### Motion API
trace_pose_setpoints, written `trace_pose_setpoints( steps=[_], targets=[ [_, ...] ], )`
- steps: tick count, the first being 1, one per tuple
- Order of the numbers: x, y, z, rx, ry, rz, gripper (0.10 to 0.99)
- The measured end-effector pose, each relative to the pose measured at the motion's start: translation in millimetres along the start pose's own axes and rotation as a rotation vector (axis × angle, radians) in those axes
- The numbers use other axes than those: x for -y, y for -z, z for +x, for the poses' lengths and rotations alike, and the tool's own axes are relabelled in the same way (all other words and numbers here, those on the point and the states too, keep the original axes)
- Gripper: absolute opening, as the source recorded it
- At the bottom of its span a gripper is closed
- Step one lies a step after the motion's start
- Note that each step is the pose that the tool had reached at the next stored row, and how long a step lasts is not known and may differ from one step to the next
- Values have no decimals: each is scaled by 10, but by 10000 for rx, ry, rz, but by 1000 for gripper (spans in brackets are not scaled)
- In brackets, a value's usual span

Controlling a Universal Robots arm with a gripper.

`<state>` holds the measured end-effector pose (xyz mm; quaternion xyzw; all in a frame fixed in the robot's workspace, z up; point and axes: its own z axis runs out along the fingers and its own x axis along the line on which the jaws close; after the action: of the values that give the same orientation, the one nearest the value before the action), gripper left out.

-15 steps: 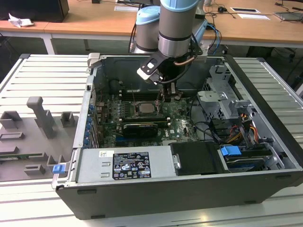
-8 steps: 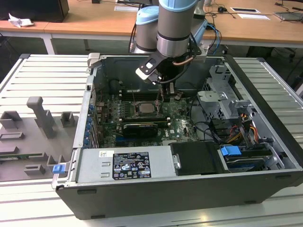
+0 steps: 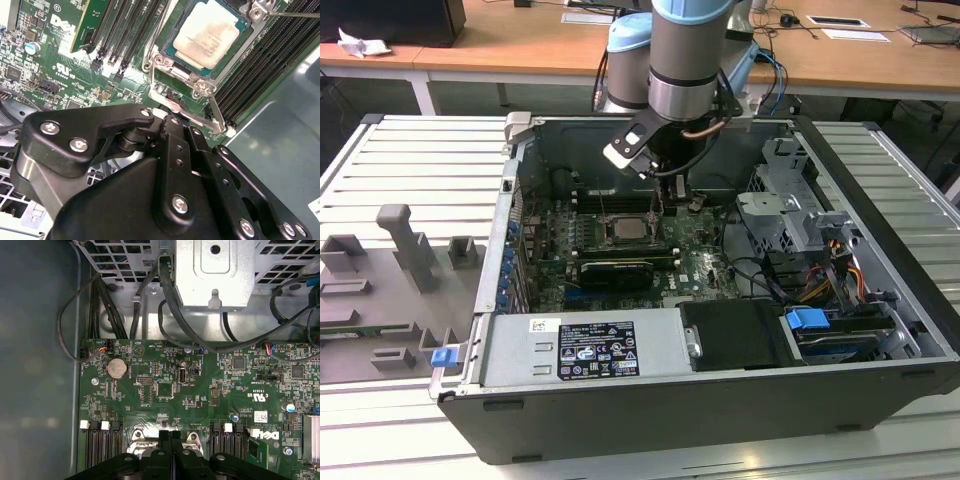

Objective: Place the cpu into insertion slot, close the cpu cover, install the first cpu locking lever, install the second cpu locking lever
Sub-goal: 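Close the cpu cover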

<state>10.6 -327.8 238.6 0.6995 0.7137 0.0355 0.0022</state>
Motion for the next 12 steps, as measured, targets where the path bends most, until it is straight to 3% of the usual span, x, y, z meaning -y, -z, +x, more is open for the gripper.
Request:
trace_pose_setpoints(
  steps=[6, 12],
  targets=[
    [35, 2, 1, 0, 0, 0, 106],
    [124, -2, 3, -2, 1, -3, 106]
  ],
)
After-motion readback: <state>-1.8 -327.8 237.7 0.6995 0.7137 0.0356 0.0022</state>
